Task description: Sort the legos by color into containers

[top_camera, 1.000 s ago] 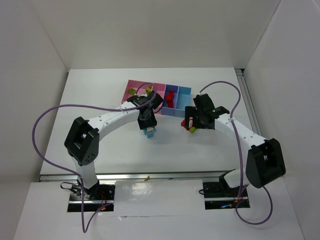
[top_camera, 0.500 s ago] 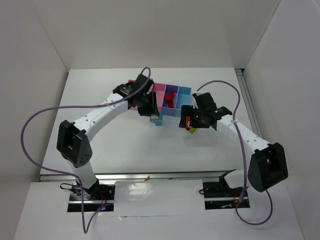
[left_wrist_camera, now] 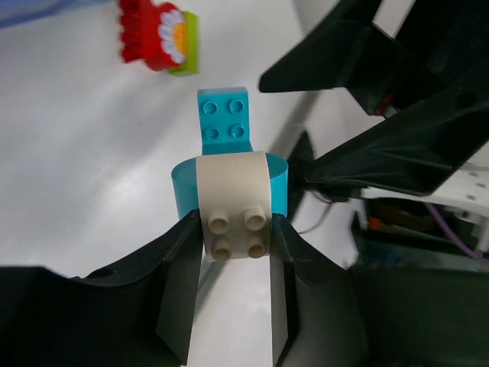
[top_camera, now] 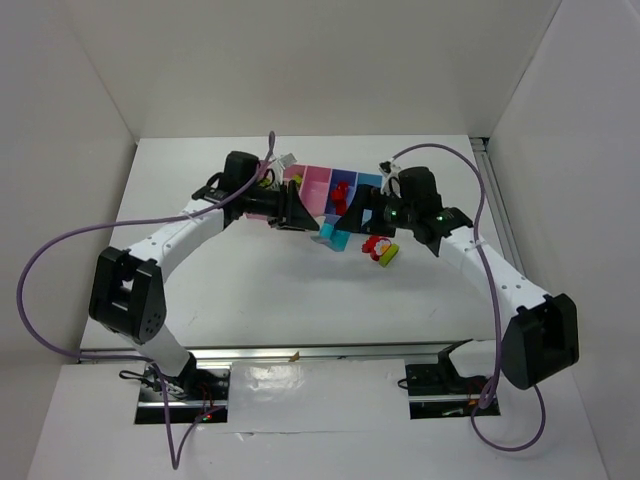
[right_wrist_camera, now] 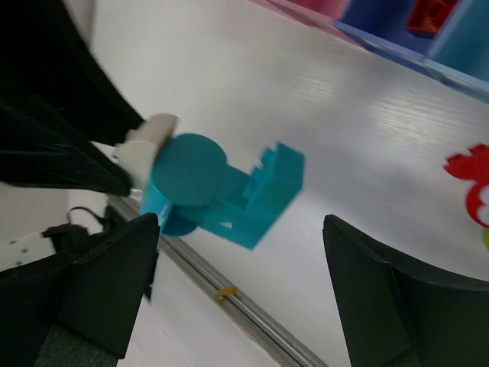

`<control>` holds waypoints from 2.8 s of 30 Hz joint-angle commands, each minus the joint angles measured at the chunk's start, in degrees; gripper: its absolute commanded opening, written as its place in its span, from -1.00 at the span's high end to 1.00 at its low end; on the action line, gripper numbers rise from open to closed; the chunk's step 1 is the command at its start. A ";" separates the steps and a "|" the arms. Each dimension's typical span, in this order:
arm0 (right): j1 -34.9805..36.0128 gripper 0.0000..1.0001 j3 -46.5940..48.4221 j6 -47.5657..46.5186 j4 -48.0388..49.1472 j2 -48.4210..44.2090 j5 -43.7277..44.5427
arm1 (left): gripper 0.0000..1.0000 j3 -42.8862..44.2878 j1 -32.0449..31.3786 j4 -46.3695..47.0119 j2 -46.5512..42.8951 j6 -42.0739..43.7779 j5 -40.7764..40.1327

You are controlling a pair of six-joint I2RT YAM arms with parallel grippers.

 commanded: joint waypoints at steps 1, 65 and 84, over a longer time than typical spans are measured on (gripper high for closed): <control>-2.71 -0.89 -1.90 2.38 11.12 -3.13 -10.64 | 1.00 -2.64 2.14 17.43 -2.41 -6.37 16.42; -14.33 0.93 -10.26 0.63 15.37 -0.94 -21.84 | 1.00 7.62 8.20 13.23 10.14 -6.78 15.68; -14.86 0.90 -2.52 0.62 -5.55 -4.44 22.90 | 1.00 33.53 2.15 -11.62 24.82 -0.41 -22.72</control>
